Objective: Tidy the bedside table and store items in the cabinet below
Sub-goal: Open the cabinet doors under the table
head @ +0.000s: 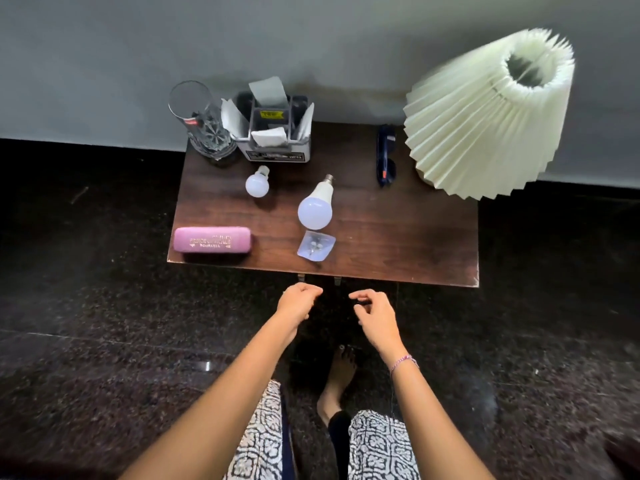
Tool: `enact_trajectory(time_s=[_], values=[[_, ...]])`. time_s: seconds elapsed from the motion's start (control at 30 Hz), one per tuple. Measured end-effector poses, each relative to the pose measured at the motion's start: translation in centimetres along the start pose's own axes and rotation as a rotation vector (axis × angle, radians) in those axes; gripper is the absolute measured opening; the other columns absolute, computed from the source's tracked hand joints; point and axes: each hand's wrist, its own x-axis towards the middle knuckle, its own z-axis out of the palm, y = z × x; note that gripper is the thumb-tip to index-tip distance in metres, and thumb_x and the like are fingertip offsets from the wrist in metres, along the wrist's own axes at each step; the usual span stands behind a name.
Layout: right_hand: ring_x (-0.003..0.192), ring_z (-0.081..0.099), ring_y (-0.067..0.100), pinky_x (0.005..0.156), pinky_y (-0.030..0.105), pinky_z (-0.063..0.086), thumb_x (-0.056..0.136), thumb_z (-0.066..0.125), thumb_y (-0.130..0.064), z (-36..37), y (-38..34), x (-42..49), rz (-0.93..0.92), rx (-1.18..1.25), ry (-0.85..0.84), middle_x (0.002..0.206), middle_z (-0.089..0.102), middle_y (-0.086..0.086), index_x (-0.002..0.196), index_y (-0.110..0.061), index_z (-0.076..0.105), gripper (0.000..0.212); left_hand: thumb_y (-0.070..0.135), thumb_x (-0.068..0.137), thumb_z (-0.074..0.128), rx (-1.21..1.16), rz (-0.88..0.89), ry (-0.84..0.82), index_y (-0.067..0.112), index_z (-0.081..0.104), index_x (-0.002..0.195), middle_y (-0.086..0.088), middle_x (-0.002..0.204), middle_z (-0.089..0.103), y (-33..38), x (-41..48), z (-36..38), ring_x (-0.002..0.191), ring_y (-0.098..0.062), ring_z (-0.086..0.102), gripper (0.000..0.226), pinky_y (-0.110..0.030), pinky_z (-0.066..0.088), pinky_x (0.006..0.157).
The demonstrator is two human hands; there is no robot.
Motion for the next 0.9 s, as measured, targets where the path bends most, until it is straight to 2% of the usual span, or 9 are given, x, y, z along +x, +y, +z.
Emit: enact_trajectory(time_s=[0.07,0.13,0.3,0.5,0.57,0.63,0.77,0.83,0.9], values=[[0.085,0.057,0.015,0.085,0.035,0.052,0.088,0.050,-0.006,0.6,0.2,0.6,-0.004,0.035,-0.037,0.107,0.047,0.002,0.102,-0.021,0.063,0.025,0.021,0.088,0.058,-0.095,-0.012,-0.018,0.016,0.063,0.102,-0.001,0.106,0.059,0.0,0.7,-0.4,0.103,-0.015,0.051,0.016,-0.031,0.043,0.079],[0.087,0.058,0.015,0.083,0.030,0.051,0.088,0.050,-0.006,1.0,0.4,1.2,0.007,0.084,-0.039,0.110,0.045,0.003,0.103,-0.022,0.063,0.025,0.016,0.087,0.056,-0.118,0.023,-0.029,0.015,0.067,0.103,0.003,0.105,0.059,0.3,1.3,-1.4,0.107,-0.014,0.049,0.020,-0.032,0.042,0.081],[0.078,0.053,0.013,0.094,0.038,0.050,0.088,0.050,-0.005,2.1,0.8,2.5,0.066,0.150,-0.027,0.106,0.039,0.006,0.108,-0.017,0.062,0.027,0.013,0.084,0.048,-0.042,0.090,-0.055,0.023,0.070,0.084,0.006,0.102,0.057,0.4,2.7,-3.9,0.106,-0.012,0.044,0.024,-0.033,0.042,0.082],[0.122,0.047,0.019,0.091,0.026,0.044,0.087,0.047,0.001,3.7,0.1,3.1,0.043,0.055,-0.241,0.115,0.038,0.009,0.116,-0.015,0.060,0.036,0.004,0.076,0.044,0.034,0.150,-0.158,0.027,0.069,0.073,0.016,0.098,0.062,-1.0,4.0,-3.2,0.102,-0.005,0.046,0.034,-0.036,0.040,0.086],[0.113,0.051,0.018,0.086,0.024,0.046,0.085,0.046,0.002,4.5,-0.3,3.6,0.044,0.048,-0.266,0.124,0.040,0.016,0.115,-0.015,0.061,0.038,0.003,0.075,0.044,0.019,0.162,-0.176,0.027,0.070,0.073,0.016,0.097,0.063,-1.5,4.6,-2.6,0.098,-0.002,0.046,0.035,-0.037,0.040,0.087],[0.086,0.052,0.012,0.070,0.019,0.044,0.083,0.045,0.003,4.9,-0.7,3.9,0.068,0.085,-0.254,0.123,0.046,0.016,0.113,-0.016,0.062,0.039,0.003,0.075,0.045,0.000,0.162,-0.197,0.027,0.069,0.071,0.014,0.095,0.064,-1.9,5.2,-2.1,0.096,-0.001,0.046,0.034,-0.037,0.040,0.086],[0.060,0.044,0.010,0.054,0.016,0.041,0.082,0.041,0.002,5.9,-0.9,4.2,0.163,0.197,-0.246,0.098,0.046,0.008,0.108,-0.015,0.058,0.036,0.006,0.075,0.047,0.015,0.148,-0.278,0.026,0.068,0.068,0.012,0.099,0.064,-2.6,6.0,-1.8,0.098,0.000,0.047,0.030,-0.037,0.040,0.087],[0.061,0.044,0.010,0.059,0.020,0.044,0.082,0.040,0.004,6.4,-0.7,4.5,0.196,0.229,-0.231,0.092,0.048,0.009,0.103,-0.009,0.057,0.030,0.010,0.076,0.050,0.026,0.141,-0.270,0.023,0.067,0.071,0.007,0.103,0.062,-2.6,6.5,-1.9,0.101,-0.004,0.048,0.022,-0.037,0.042,0.086],[0.069,0.044,0.011,0.081,0.033,0.050,0.083,0.039,0.004,6.8,-0.4,4.9,0.252,0.292,-0.200,0.088,0.047,0.010,0.099,-0.003,0.055,0.024,0.011,0.077,0.053,0.002,0.144,-0.213,0.019,0.063,0.072,0.002,0.100,0.061,-2.7,7.4,-2.0,0.099,-0.008,0.050,0.014,-0.037,0.047,0.082]])
